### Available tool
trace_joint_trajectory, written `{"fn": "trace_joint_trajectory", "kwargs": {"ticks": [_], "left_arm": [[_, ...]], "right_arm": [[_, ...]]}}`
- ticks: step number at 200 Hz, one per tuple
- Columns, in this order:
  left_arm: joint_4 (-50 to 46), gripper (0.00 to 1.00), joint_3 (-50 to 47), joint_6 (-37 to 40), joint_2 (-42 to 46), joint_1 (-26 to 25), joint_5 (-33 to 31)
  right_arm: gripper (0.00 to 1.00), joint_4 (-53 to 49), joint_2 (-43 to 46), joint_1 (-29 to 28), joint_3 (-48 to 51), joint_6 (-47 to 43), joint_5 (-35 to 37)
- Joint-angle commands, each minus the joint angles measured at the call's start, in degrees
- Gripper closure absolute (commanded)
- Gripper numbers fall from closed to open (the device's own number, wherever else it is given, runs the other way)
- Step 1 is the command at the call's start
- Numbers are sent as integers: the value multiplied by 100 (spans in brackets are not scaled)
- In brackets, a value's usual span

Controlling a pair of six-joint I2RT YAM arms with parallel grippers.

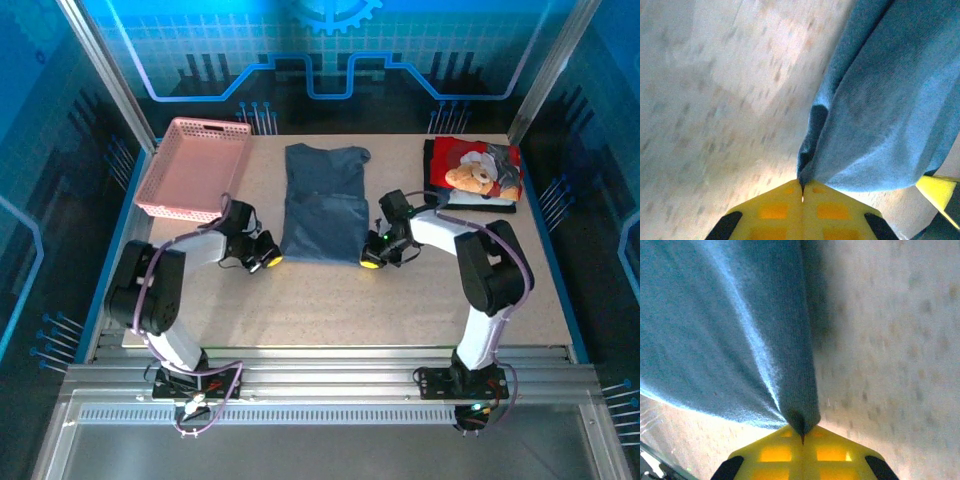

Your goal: Fold and stack the t-shirts

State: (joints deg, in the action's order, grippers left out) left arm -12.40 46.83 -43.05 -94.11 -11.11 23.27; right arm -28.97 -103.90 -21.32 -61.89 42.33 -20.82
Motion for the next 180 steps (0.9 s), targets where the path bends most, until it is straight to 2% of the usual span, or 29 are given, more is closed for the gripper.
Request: {"fn": "trace_joint_trajectory", "kwargs": {"ticks": [1,56,83,110,130,147,180], "left_arm": [[-417,100,-640,205,604,-22,45],[-1513,100,-1719,-193,2914,-296,196],[-2325,100,-1841,-480,4075,-400,291],[-2864,100,-1787,-711,4697,-505,480],[-3207,100,-1378,-662,4814,-506,485],[-3142,100,-947,-661,4577,-506,520],[-2944,100,93,-367,3495,-352,724]], "right_arm": [[100,-456,644,-234,398,-107,30],[100,-941,2153,-957,1542,509,56],[100,-1256,2839,-1508,1671,932,108],[100,-1505,3159,-1773,1588,1157,157],[100,-1832,3244,-1708,1212,1021,307],[100,-2089,3159,-1551,705,783,333],[100,-2402,2634,-1032,-257,133,207]]}}
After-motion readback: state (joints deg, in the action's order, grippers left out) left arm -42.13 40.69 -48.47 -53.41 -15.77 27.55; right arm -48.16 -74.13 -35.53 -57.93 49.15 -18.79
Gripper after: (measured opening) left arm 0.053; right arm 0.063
